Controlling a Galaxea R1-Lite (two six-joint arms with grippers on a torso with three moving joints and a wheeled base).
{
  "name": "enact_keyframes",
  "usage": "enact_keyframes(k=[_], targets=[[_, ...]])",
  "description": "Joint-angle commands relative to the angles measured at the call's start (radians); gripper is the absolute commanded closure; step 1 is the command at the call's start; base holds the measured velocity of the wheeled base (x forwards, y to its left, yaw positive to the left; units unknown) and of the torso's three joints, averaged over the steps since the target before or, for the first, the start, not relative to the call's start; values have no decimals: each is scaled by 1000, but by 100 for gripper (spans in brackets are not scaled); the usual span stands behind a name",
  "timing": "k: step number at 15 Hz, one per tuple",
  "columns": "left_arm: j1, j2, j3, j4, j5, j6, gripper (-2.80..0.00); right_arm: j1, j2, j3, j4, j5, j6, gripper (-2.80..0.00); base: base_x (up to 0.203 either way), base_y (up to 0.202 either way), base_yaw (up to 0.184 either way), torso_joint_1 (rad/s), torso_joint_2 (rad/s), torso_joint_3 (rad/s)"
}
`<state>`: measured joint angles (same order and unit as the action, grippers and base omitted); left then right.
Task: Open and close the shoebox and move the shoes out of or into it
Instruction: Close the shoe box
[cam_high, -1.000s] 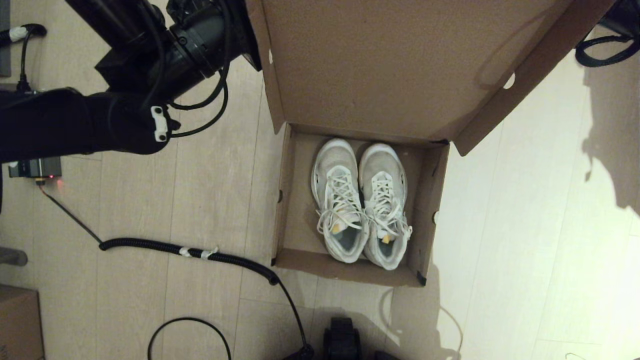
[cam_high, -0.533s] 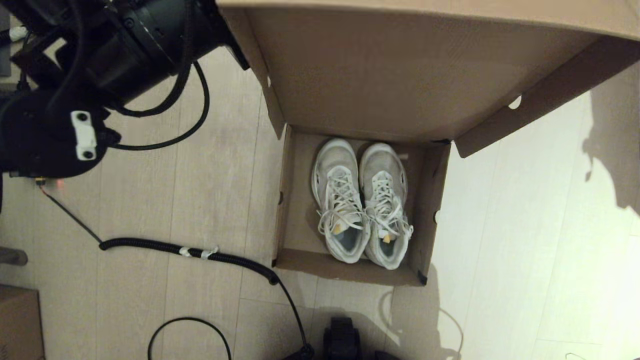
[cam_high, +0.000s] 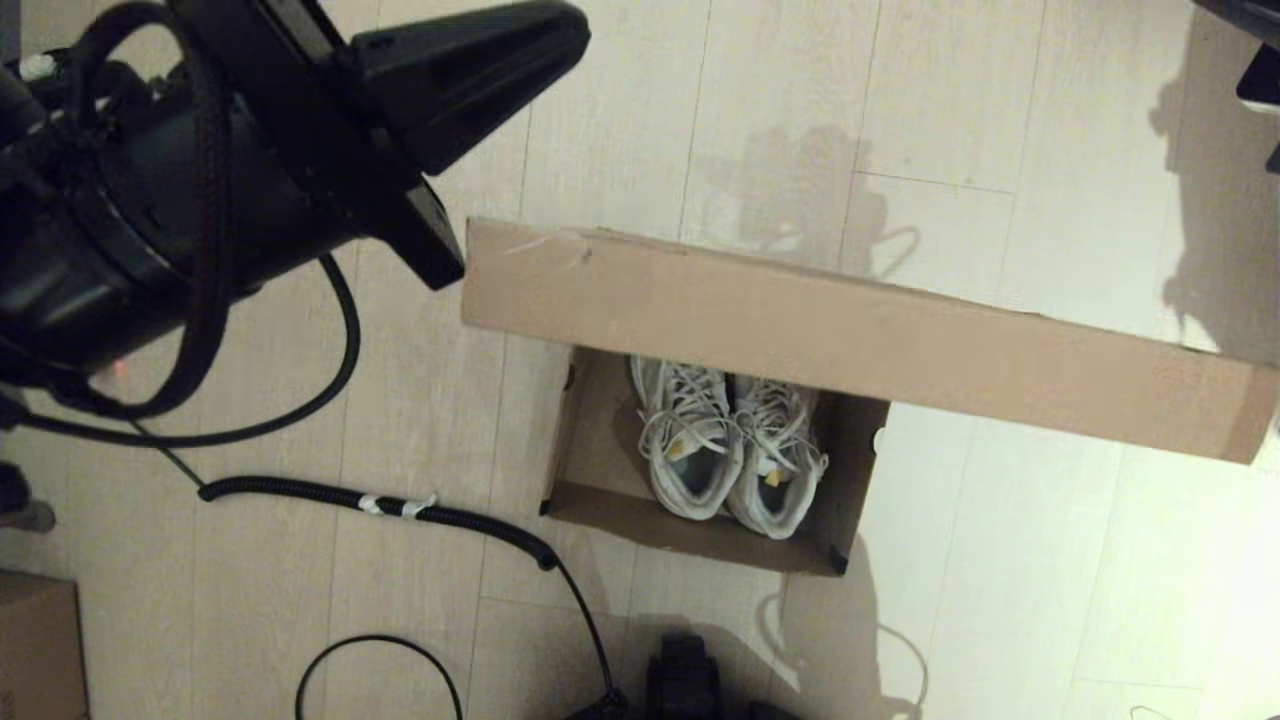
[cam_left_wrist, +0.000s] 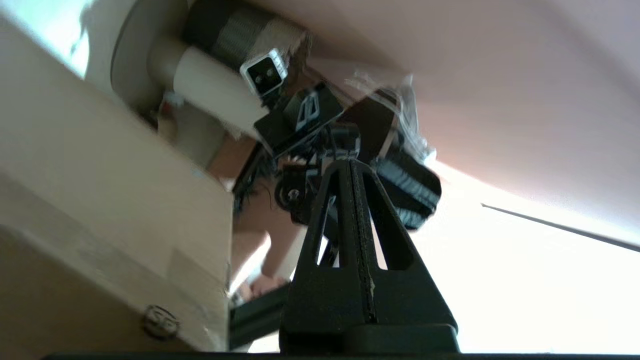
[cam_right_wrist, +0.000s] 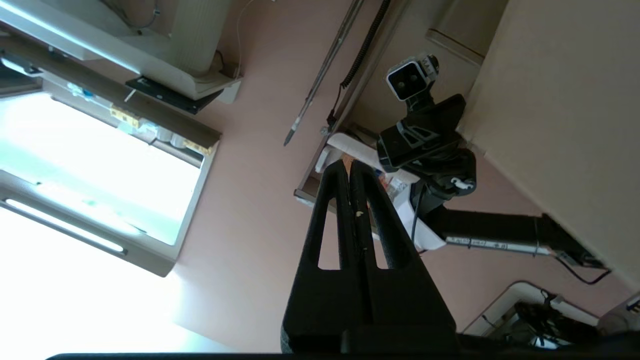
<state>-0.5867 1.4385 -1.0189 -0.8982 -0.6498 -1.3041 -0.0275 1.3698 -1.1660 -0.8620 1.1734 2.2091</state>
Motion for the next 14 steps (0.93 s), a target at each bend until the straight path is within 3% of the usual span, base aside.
enact_keyframes(k=[1,6,8,10,12,14], targets=[[-20,-44,106,-56,-4,-7,0,10,-66,78,-19,7,10,0,0,0,0,0,0,0],[-28,-123,293,-121,-2,-4,0,23,-109,245,-75,3,2,0,0,0,0,0,0,0],[-29,-159,358,-121,-1,24,0,29,-125,328,-101,-1,-6,0,0,0,0,0,0,0],[-31,-189,416,-112,0,67,0,32,-154,393,-142,7,-80,0,0,0,0,0,0,0],[-32,-198,455,-78,4,192,0,37,-200,470,-148,73,-214,0,0,0,0,0,0,0],[-33,-228,480,39,7,417,0,39,-253,635,-148,91,-456,0,0,0,0,0,0,0]])
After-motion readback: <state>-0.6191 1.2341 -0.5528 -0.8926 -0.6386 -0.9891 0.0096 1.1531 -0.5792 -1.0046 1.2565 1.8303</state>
